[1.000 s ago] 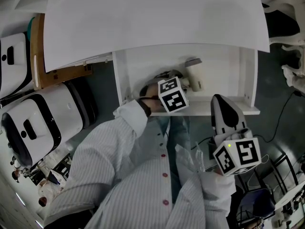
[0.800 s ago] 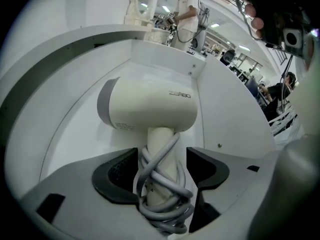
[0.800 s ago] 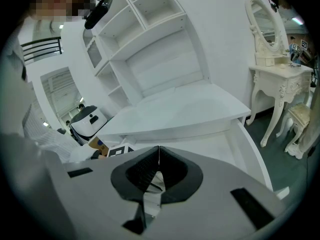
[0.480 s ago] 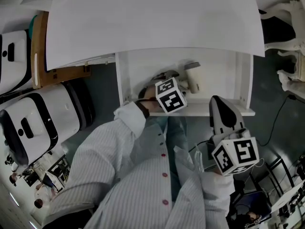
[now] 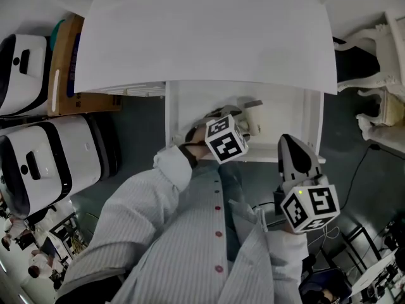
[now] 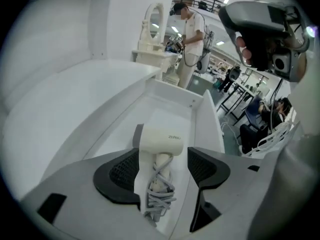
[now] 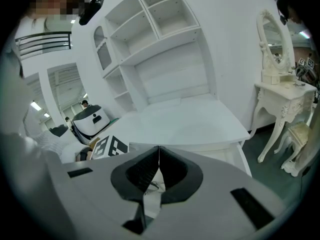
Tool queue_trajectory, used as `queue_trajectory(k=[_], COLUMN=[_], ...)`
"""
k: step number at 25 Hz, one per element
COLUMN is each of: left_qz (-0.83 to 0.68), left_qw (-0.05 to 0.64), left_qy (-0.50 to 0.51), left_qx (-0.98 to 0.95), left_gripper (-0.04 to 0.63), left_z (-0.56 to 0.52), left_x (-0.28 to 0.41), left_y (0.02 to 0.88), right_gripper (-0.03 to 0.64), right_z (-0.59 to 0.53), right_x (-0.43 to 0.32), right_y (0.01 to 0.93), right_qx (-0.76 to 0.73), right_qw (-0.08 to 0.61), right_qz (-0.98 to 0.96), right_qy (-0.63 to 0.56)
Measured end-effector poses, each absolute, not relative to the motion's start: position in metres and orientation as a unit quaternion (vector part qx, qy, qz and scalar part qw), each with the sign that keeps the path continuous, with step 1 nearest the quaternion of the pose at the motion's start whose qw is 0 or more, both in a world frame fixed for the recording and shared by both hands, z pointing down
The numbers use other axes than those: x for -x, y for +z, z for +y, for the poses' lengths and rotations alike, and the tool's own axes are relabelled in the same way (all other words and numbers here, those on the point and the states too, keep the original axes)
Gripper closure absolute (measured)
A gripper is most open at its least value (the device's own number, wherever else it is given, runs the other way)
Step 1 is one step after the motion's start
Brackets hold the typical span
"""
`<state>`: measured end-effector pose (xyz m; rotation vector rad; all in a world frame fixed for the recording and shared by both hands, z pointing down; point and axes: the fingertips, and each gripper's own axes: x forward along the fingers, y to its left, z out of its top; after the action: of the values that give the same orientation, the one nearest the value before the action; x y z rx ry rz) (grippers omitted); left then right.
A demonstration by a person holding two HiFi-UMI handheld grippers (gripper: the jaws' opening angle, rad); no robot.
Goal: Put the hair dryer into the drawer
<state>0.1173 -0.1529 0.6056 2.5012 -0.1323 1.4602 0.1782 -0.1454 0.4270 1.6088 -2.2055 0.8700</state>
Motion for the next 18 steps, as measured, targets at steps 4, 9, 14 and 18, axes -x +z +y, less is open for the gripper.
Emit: queue_trajectory(k=[4, 9, 14, 18], left_qz=[-0.072, -0.111, -0.168, -0.201], left_qw=[0.117, 0.111, 0.091, 0.088], left_qy=[0.465, 0.411, 0.339, 0.271], left_qx=[-0.875, -0.898, -0.921, -0.937], left_gripper=[0.284, 0.288, 0.304, 0.331], left_z=[-0.163, -0.17, -0.181, -0.188], left_x=[-0.117, -0.113, -0.107, -0.105], left_y=[0.561, 0.492, 0.418, 0.362], right_gripper=[0.604, 0.606, 0.606, 0.606], right_z=[-0.147, -0.151, -0.158, -0.166], right_x=[-0.174, -0.172, -0.168, -0.159], right_y=[0.405, 0.369, 0.332, 0.302], right_qx=[-0.56, -0.565, -0.566, -0.552], right_qw=[0.134, 0.125, 0.113, 0.102], right_qz=[-0.768, -0.778, -0.79, -0.808], right_qy=[0.28, 0.246, 0.209, 0.179])
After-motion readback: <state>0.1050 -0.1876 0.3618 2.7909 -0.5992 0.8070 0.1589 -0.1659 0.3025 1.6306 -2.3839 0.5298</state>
